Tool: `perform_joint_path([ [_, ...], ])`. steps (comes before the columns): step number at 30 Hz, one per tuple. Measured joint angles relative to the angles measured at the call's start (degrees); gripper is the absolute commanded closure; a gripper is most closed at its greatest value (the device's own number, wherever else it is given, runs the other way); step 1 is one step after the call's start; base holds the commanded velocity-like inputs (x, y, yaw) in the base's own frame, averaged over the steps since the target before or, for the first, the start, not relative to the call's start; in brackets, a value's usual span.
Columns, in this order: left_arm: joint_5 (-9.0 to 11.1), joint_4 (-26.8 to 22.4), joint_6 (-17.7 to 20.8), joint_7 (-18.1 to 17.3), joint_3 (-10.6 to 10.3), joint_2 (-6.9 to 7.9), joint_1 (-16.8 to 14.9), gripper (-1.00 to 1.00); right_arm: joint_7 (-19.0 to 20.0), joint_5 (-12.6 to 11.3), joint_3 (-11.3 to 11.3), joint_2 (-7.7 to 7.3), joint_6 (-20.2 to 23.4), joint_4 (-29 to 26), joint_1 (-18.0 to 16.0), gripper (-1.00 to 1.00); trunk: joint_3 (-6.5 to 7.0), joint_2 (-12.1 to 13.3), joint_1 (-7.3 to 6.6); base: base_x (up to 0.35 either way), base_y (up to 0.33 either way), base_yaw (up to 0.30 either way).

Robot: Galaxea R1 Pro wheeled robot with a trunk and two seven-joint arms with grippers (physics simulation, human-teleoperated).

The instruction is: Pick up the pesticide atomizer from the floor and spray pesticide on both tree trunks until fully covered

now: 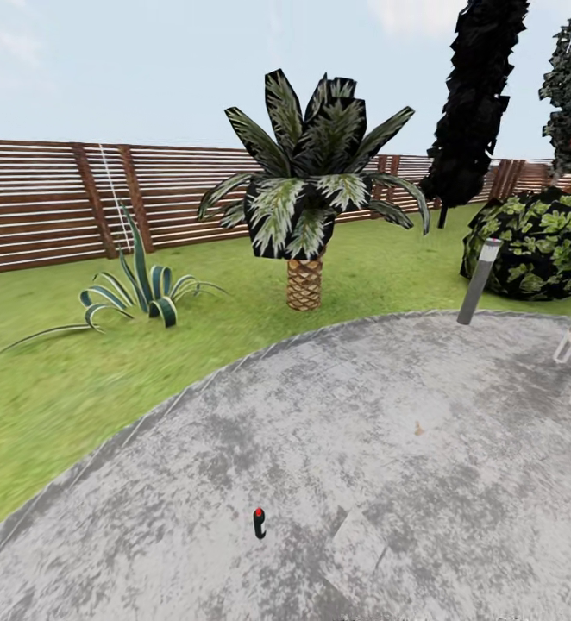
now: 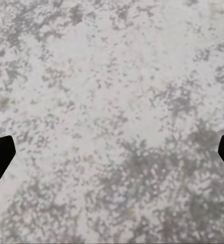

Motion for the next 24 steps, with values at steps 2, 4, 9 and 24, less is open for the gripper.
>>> perform_joint_path([
  [2,0.0,0.0,0.0,0.0,0.0,0.0,0.0,-1.0,0.0,0.0,0.0,0.0,0.0,0.0,0.0,-1.0,0.05,0.0,0.0,0.0,0.302,-0.259],
  [4,0.0,0.0,0.0,0.0,0.0,0.0,0.0,-1.0,0.0,0.0,0.0,0.0,0.0,0.0,0.0,-1.0,0.1,0.0,0.0,0.0,0.279,-0.259],
  [9,-0.2,-0.7,0.1,-0.1,-0.3,-0.23,0.0,-1.0,0.0,0.0,0.0,0.0,0.0,0.0,0.0,-1.0,0.18,0.0,0.0,0.0,0.088,-0.185],
  [24,-0.7,-3.0,7.4,7.5,-0.8,-3.13,-21.4,-1.0,-9.2,0.0,-0.3,-0.19,0.7,-16.4,-6.7,-1.0,0.2,0.0,0.0,0.0,0.003,-0.01],
])
